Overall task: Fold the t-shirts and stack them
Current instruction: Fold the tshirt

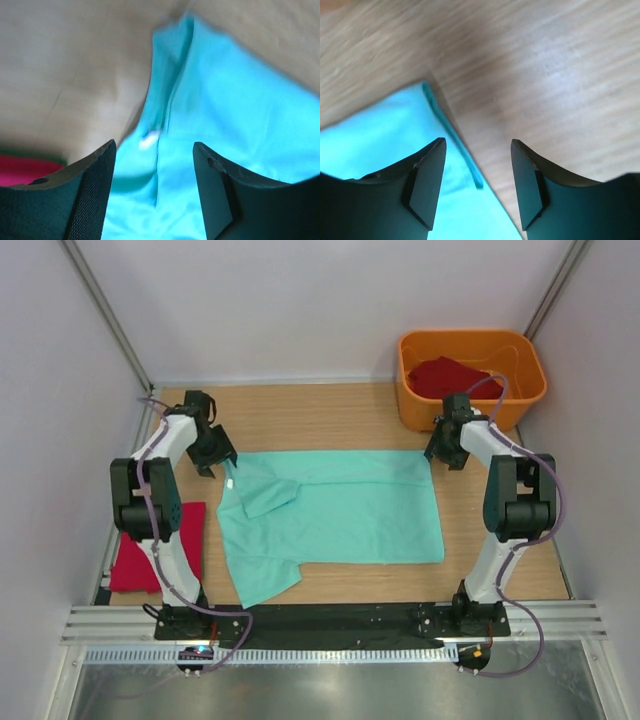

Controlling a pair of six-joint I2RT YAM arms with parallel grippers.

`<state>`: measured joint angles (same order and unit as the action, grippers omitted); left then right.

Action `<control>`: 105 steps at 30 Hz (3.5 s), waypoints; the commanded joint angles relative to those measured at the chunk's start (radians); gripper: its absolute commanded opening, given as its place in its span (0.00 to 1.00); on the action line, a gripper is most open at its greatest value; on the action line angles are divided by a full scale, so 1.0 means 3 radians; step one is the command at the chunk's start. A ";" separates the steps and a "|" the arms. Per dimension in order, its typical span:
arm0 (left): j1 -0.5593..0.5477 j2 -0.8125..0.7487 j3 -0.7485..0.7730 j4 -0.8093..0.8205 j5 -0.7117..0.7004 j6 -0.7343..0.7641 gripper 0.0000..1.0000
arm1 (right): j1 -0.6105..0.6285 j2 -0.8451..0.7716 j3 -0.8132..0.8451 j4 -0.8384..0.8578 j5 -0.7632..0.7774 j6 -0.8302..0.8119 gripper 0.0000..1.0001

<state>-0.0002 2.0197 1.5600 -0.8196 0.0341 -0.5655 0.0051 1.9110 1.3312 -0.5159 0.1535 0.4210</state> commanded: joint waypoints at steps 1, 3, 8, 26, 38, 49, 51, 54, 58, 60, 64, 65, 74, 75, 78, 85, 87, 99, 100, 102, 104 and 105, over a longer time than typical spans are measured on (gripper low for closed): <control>-0.0122 -0.0861 -0.0479 -0.0060 -0.0093 -0.0017 0.64 | 0.0167 -0.0668 -0.0003 -0.0351 0.0291 0.0018 0.61; -0.0188 -0.1311 -0.0927 -0.0121 -0.0220 -0.0058 0.63 | 0.0269 -0.1005 -0.0248 -0.0473 0.0225 0.0028 0.62; -0.0561 -0.2180 -0.1717 -0.0376 -0.0308 -0.0425 0.57 | 0.0443 -0.1818 -0.1077 -0.0556 -0.0133 0.0161 0.62; -0.0899 -0.3317 -0.3552 -0.0367 -0.0212 -0.1939 0.43 | 0.0571 -0.3036 -0.1952 -0.1123 -0.0389 0.0759 0.54; -0.0935 -0.3307 -0.3677 -0.0254 -0.0339 -0.2134 0.39 | 0.0336 -0.2811 -0.1983 -0.1067 -0.0338 0.1087 0.58; -0.0986 -0.2995 -0.3492 0.0032 -0.0508 -0.1981 0.00 | 0.0264 -0.2673 -0.2304 -0.0811 -0.0374 0.1547 0.57; -0.0986 -0.3015 -0.3441 0.0053 -0.0467 -0.1935 0.00 | 0.0249 -0.2663 -0.2346 -0.0831 -0.0354 0.1568 0.57; -0.0981 -0.3173 -0.3345 -0.0044 -0.0497 -0.1879 0.00 | 0.0249 -0.2744 -0.2387 -0.0944 -0.0292 0.1619 0.57; -0.0981 -0.3383 -0.3206 -0.0192 -0.0533 -0.1787 0.00 | 0.0249 -0.2837 -0.2377 -0.1199 -0.0297 0.1670 0.55; -0.0981 -0.3388 -0.3160 -0.0254 -0.0503 -0.1756 0.00 | 0.0249 -0.2837 -0.2392 -0.1291 -0.0333 0.1680 0.53; -0.0981 -0.3424 -0.3129 -0.0264 -0.0400 -0.1766 0.00 | 0.0249 -0.2908 -0.2433 -0.1389 -0.0333 0.1716 0.50; -0.0986 -0.3429 -0.3129 -0.0259 -0.0400 -0.1781 0.00 | 0.0244 -0.2898 -0.2448 -0.1374 -0.0292 0.1716 0.50; -0.0986 -0.3485 -0.2986 -0.0361 -0.0385 -0.1735 0.00 | 0.0249 -0.2775 -0.2591 -0.1174 -0.0379 0.1864 0.43; -0.0986 -0.3491 -0.2966 -0.0372 -0.0385 -0.1730 0.00 | 0.0244 -0.2765 -0.2612 -0.1154 -0.0389 0.1879 0.42; -0.0986 -0.3465 -0.2945 -0.0504 -0.0420 -0.1704 0.00 | 0.0249 -0.2745 -0.2653 -0.1103 -0.0409 0.1874 0.42; -0.0986 -0.3343 -0.3251 -0.0357 -0.0319 -0.1847 0.33 | 0.0244 -0.2770 -0.2627 -0.1128 -0.0445 0.1849 0.42; -0.0986 -0.3220 -0.3283 -0.0311 -0.0333 -0.1863 0.34 | 0.0249 -0.2770 -0.2612 -0.1149 -0.0445 0.1849 0.42; -0.0986 -0.3225 -0.3431 -0.0132 -0.0446 -0.1858 0.45 | 0.0249 -0.2724 -0.2709 -0.1062 -0.0425 0.1859 0.43; -0.0981 -0.3210 -0.3441 -0.0116 -0.0431 -0.1858 0.45 | 0.0249 -0.2719 -0.2719 -0.1047 -0.0425 0.1864 0.43; -0.0981 -0.3123 -0.3467 -0.0025 -0.0441 -0.1858 0.44 | 0.0249 -0.2699 -0.2744 -0.0991 -0.0420 0.1869 0.43; -0.0981 -0.3046 -0.3477 0.0027 -0.0461 -0.1853 0.38 | 0.0244 -0.2673 -0.2750 -0.0960 -0.0399 0.1874 0.42; -0.0986 -0.2985 -0.3467 0.0057 -0.0462 -0.1843 0.35 | 0.0249 -0.2663 -0.2760 -0.0944 -0.0399 0.1874 0.42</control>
<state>-0.2935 1.0924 0.5217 -0.8631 -0.0853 -1.1088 0.0826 1.1049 0.5110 -0.8310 0.0231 0.9680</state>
